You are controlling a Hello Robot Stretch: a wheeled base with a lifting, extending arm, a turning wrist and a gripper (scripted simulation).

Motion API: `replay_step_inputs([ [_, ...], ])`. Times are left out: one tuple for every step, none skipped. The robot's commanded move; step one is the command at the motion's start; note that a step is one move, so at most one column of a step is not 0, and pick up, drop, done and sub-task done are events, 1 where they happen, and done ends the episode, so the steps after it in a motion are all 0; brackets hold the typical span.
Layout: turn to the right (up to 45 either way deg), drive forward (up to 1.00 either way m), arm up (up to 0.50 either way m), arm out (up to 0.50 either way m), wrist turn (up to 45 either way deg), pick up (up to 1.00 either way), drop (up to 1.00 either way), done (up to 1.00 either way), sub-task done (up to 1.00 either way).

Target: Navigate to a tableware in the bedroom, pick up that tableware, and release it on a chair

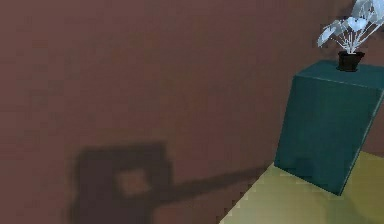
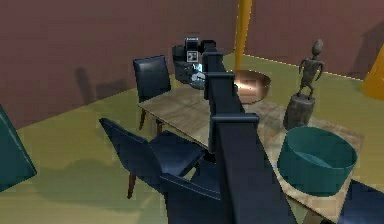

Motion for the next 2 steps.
replay_step_inputs([
  [0.0, 0.00, 0.00, 0.00, 3.0, 0.00, 0.00, 0.00, 0.00],
  [0.0, 0.00, -0.34, 0.00, 0.0, 0.00, 0.00, 0.00, 0.00],
])
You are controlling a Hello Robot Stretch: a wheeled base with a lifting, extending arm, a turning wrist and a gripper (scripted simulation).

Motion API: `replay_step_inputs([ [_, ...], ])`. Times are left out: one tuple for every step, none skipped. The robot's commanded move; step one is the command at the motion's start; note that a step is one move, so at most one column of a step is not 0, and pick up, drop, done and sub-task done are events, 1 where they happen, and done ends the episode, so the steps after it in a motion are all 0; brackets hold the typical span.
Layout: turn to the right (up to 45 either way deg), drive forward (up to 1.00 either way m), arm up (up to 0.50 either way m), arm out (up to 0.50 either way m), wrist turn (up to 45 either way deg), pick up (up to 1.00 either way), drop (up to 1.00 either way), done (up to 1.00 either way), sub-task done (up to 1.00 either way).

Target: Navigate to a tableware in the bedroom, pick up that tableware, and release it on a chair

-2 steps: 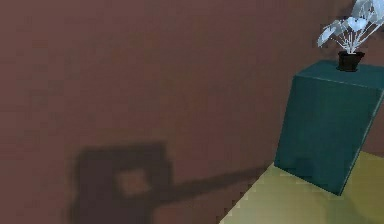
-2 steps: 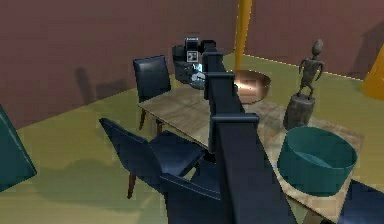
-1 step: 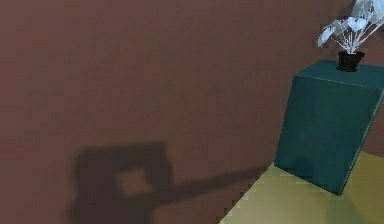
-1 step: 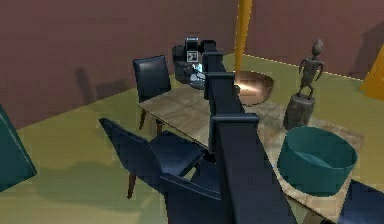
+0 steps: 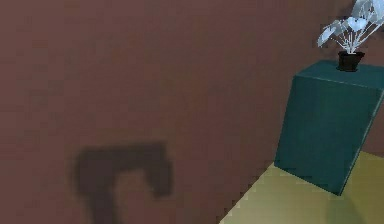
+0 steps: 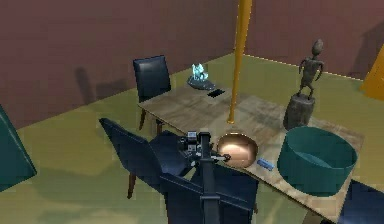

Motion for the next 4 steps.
replay_step_inputs([
  [0.0, 0.00, -0.32, 0.00, 0.0, 0.00, 0.00, 0.00, 0.00],
  [0.0, 0.00, 0.00, 0.00, 0.0, 0.00, 1.00, 0.00, 0.00],
  [0.0, 0.00, 0.10, 0.00, 0.0, 0.00, 0.00, 0.00, 0.00],
  [0.0, 0.00, 0.00, -0.08, 0.0, 0.00, 0.00, 0.00, 0.00],
])
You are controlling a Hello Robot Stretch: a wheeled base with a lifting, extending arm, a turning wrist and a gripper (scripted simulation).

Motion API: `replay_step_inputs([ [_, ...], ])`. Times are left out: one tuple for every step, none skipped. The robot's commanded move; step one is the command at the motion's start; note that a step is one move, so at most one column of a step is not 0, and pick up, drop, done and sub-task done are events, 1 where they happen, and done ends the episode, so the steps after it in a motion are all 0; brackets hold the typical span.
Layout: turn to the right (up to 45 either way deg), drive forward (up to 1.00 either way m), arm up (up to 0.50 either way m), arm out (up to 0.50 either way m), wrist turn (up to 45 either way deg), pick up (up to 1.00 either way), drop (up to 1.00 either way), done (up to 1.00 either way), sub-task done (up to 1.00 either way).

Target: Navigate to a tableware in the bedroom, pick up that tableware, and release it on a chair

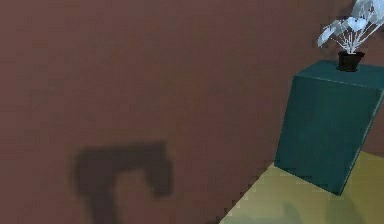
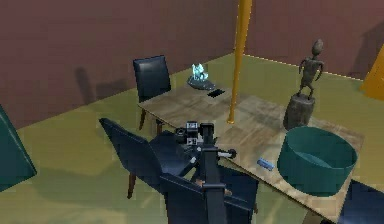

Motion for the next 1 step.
replay_step_inputs([
  [0.0, 0.00, 0.00, 0.00, 0.0, 0.00, 0.00, 1.00, 0.00],
])
